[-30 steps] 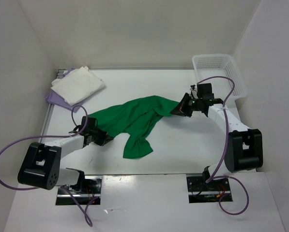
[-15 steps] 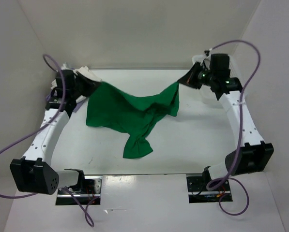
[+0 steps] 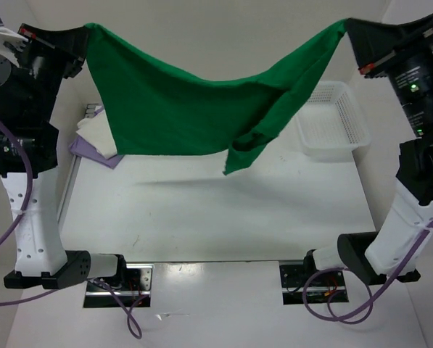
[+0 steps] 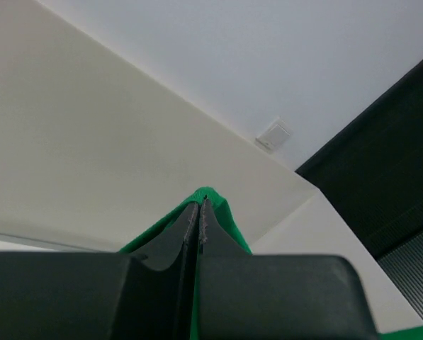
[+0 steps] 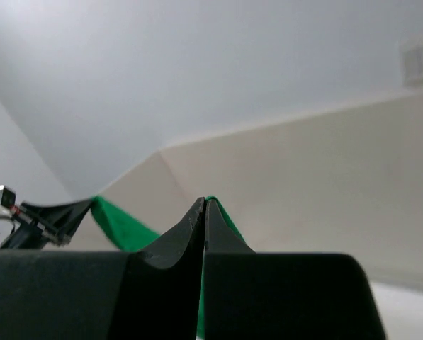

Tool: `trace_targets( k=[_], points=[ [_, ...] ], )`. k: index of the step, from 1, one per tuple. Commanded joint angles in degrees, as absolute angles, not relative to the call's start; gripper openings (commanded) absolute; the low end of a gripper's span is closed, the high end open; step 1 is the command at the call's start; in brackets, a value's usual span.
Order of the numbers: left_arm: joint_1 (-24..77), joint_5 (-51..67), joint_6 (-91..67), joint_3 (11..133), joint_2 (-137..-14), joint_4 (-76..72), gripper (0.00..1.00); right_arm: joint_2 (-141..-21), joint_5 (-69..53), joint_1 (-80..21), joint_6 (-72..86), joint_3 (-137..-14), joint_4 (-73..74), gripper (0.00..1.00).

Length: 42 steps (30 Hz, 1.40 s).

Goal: Fold and stack the t-shirts
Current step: Flatten out the tshirt

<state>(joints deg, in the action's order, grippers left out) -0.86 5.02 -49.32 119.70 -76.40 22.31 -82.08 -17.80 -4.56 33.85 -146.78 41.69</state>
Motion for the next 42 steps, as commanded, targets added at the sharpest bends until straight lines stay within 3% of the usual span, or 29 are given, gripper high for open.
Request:
trace_targets(
  k=[1,4,11,15,17,22,29,32,35,36,40,42],
  points=[
    [-0.97,2.81,-46.85,119.72,-79.71,23.65,0.0,-90.59,-21.34,0.86,37.17,-147.94,38.43,0.0],
    [-1.49,2.46,-46.85,114.8,-80.86,21.81,0.0,-98.83,-35.22,8.52,42.45,-148.43,35.06,0.0],
    [-5.18,7.73,-51.23,97.74,-84.54,12.49,0.0,-110.9,-33.94,7.66,38.42,-152.14,35.16,0.0],
    [-5.71,12.11,-51.85,102.81,-94.53,10.99,0.0,-121.53,-31.9,5.81,40.06,-161.51,35.26,0.0],
    [-5.71,13.88,-52.38,111.42,-99.64,11.51,0.0,-125.15,-31.9,5.8,42.09,-167.91,31.83,0.0],
    [-9.21,16.6,-53.61,130.32,-104.68,13.97,0.0,-120.15,-30.77,5.8,49.83,-166.09,16.62,0.0],
    [-13.27,18.28,-53.79,132.89,-103.62,11.78,0.0,-117.42,-33.48,5.8,52.03,-166.02,13.62,0.0],
    [-13.27,17.75,-52.39,126.96,-100.82,10.99,0.0,-116.02,-35.16,4.58,46.43,-163.84,19.75,0.0],
    [-13.27,17.75,-51.16,116.49,-95.64,7.39,0.0,-112.78,-34.9,1.51,34.49,-154.37,32.22,0.0],
    [-13.27,18.28,-51.15,108.36,-92.84,5.03,0.0,-107.98,-33.41,-1.03,31.76,-142.42,35.13,0.0],
    [-13.27,19.51,-49.93,89.02,-86.25,2.64,0.0,-90.93,-27.54,-2.37,29.27,-104.71,24.52,0.0],
    [-13.27,20.48,-49.92,81.51,-83.95,2.64,0.0,-88.17,-24.71,-2.37,26.9,-96.89,27.41,0.0]
  ],
)
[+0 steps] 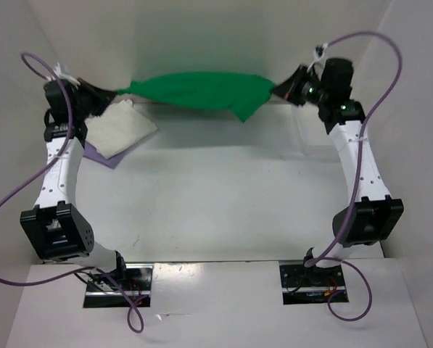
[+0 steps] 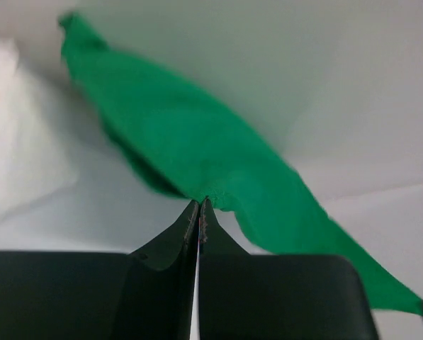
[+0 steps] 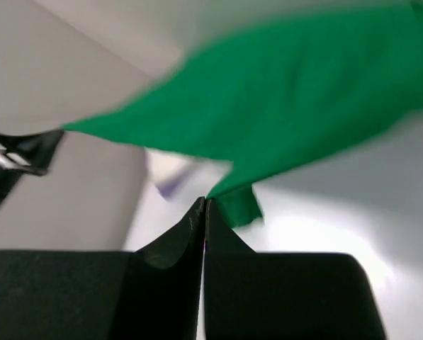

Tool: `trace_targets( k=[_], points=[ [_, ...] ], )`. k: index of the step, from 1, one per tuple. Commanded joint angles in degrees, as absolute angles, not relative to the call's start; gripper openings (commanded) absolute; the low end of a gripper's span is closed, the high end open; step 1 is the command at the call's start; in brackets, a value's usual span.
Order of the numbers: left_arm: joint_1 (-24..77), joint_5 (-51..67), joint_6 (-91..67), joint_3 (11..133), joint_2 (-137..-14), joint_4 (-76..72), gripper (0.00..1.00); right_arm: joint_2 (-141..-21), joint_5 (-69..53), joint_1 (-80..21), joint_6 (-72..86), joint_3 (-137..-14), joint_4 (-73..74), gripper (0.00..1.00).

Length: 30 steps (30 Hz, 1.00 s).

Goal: Fold and stack the t-shirts
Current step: Flatten out the tshirt, then grap the side of the flattened tshirt closest away from the robot with both arms

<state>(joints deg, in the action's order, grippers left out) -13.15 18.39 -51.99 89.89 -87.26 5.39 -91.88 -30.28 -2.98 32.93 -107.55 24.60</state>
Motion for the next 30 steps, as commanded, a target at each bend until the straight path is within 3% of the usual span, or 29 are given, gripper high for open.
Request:
trace_targets(
  k=[1,6,11,16,24,30],
  points=[
    [-13.27,21.26,-49.92,77.65,-81.67,2.11,0.0,-85.37,-24.0,-2.37,26.89,-88.68,28.99,0.0],
    [-12.74,21.88,-48.52,52.36,-75.51,1.58,0.0,-76.04,-23.37,0.95,28.48,-63.6,30.4,0.0],
    [-12.74,18.91,-45.0,40.97,-67.69,8.86,0.0,-66.2,-24.43,2.29,30.58,-52.04,37.51,0.0],
    [-12.74,18.28,-43.78,36.57,-62.41,16.24,0.0,-58.11,-24.43,4.22,31.11,-49.92,46.48,0.0],
    [-13.27,18.28,-45.0,38.31,-59.06,28.37,0.0,-56.69,-18.58,0.27,30.67,-52.81,57.39,0.0],
    [-13.97,20.04,-49.56,39.36,-64.14,19.88,0.0,-61.07,-18.98,3.16,30.67,-55.36,48.18,0.0]
  ],
)
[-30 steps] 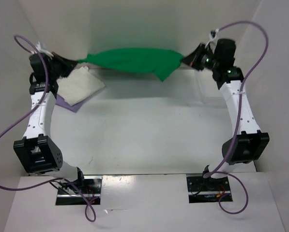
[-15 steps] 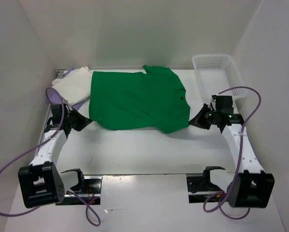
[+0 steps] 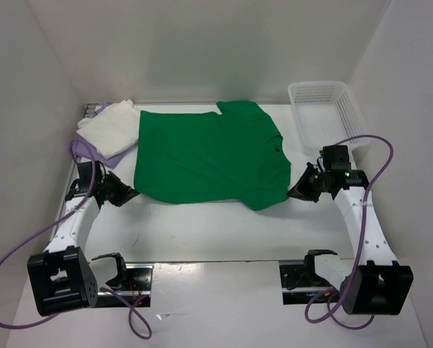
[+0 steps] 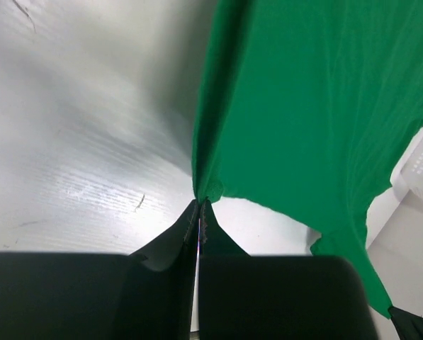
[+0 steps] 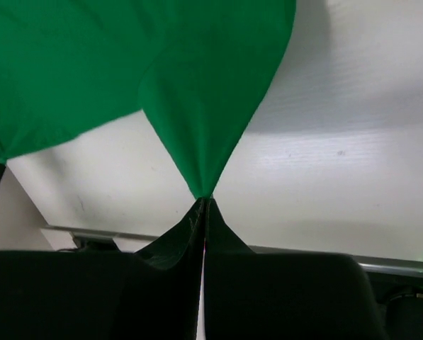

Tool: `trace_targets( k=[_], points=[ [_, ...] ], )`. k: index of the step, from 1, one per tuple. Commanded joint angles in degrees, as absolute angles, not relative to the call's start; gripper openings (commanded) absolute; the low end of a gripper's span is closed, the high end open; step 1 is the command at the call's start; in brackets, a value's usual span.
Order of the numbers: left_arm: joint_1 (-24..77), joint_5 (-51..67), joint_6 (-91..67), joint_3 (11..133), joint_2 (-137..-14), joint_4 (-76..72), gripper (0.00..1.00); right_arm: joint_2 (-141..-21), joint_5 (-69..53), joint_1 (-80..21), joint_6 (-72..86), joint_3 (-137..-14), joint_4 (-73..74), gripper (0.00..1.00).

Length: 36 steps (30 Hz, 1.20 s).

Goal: Fold and stack the t-shirts
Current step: Grap the side of the flattened tshirt closest away from the robot with both arms

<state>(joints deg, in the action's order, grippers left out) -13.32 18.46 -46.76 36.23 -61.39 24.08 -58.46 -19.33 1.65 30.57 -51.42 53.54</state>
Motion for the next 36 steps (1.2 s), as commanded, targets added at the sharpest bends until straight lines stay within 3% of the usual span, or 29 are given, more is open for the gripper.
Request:
trace_targets(
  k=[1,5,12,33,36],
  points=[
    [-13.97,19.26,-49.57,40.42,-65.38,18.99,0.0,-63.0,-18.98,3.16,30.67,-56.07,46.69,0.0],
    [-13.97,18.02,-49.04,49.02,-72.94,17.14,0.0,-73.37,-19.59,3.16,30.67,-60.54,37.29,0.0],
    [-13.97,17.4,-50.45,52.47,-84.63,11.0,0.0,-90.76,-20.21,3.16,30.67,-73.9,31.21,0.0],
    [-13.97,14.24,-54.14,63.28,-102.3,1.59,0.0,-123.47,-14.85,0.88,31.73,-108.01,31.03,0.0],
    [-13.97,14.24,-54.67,63.9,-103.79,1.05,0.04,-125.5,-12.66,0.18,31.73,-110.65,32.43,0.0]
  ],
)
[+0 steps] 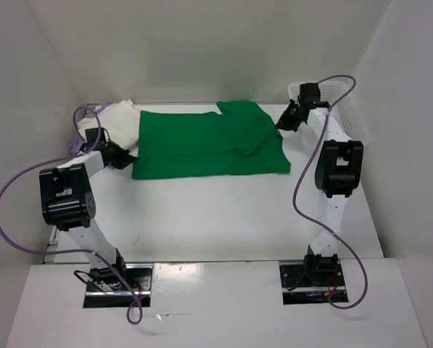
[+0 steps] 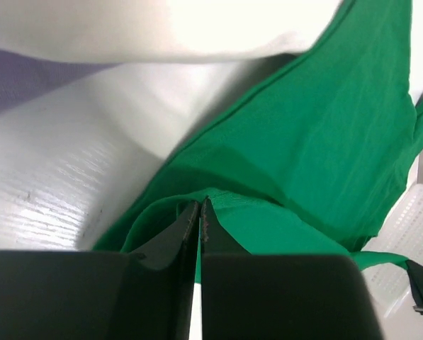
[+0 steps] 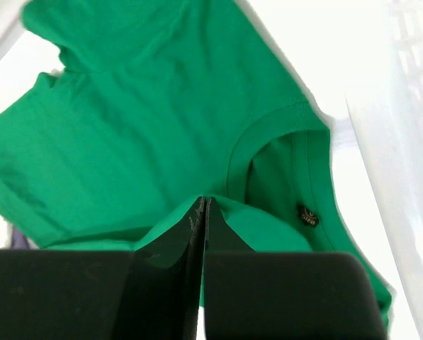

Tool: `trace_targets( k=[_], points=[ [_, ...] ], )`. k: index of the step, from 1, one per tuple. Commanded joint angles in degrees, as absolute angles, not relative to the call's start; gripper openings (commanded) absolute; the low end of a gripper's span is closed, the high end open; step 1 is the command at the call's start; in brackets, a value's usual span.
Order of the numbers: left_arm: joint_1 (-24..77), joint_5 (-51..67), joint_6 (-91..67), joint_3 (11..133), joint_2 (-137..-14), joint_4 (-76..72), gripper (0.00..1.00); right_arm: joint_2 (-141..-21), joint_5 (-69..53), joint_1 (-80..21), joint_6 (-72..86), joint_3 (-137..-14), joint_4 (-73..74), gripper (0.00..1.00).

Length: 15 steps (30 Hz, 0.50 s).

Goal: Fold and stack the t-shirts
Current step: Fold the flattened tshirt in 1/3 of the way

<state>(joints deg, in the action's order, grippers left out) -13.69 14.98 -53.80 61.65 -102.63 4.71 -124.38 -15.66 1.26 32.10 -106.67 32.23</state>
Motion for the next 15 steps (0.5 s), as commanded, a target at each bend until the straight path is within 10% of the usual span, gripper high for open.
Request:
trace_targets(
  k=[1,9,15],
  points=[
    [-13.97,14.24,-54.67,64.51,-103.8,1.05,0.07,-125.51,-12.13,0.18,31.73,-111.35,32.43,0.0],
    [-13.97,10.55,-51.77,62.5,-95.39,2.2,0.45,-123.67,-10.81,0.18,31.2,-110.84,32.96,0.17],
    [-13.97,10.55,-51.24,50.73,-83.25,2.2,0.33,-112.17,-10.81,0.18,31.2,-97.26,29.63,0.37]
  ],
)
